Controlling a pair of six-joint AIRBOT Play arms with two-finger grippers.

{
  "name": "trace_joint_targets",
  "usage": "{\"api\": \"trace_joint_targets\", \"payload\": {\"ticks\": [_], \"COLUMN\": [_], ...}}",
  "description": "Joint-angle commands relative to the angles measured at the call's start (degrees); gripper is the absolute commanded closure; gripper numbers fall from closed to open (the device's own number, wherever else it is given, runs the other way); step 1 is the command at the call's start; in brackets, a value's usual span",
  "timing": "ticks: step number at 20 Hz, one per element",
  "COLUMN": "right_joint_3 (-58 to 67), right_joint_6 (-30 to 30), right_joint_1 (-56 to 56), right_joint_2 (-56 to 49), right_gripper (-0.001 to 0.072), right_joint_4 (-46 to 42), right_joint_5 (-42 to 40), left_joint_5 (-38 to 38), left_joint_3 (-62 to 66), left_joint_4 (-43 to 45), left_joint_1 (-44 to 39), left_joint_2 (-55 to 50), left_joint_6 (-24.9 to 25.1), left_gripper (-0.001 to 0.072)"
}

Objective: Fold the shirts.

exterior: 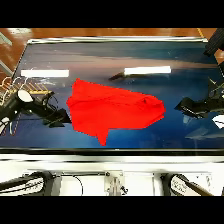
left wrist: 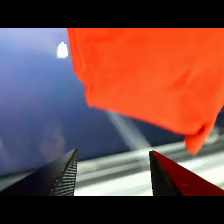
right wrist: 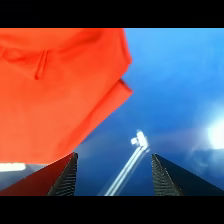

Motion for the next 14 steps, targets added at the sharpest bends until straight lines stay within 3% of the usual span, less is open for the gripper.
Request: {"api": "trace_joint_targets", "payload": {"ticks": [1,3,6,14], "right_joint_3": [-1.66,-1.66,-1.66,-1.66], "right_joint_6": [-2.86,-2.86,-2.84,-2.80], "right_joint_1": [-0.52,-0.52,-0.52,-0.52], "right_joint_2": [0.13,0.11,0.13,0.13], "right_gripper": [0.0135,0.0135,0.0135,0.0135], "right_joint_4": [5.25,5.38,5.73,5.79], "right_joint_5": [0.46,0.94,1.27,4.68], "left_joint_5": [10.25,11.45,11.87,10.60], "left_joint_3": [-6.99,-6.99,-6.97,-5.22], "left_joint_4": [-7.67,-11.69,-12.39,-10.47], "left_joint_1": [0.81,0.79,0.79,2.64], "left_joint_2": [-0.50,-2.60,-4.85,-5.92], "left_joint_6": [3.04,5.49,7.69,8.46], "left_gripper": [0.0204,0.0248,0.0251,0.0260]}}
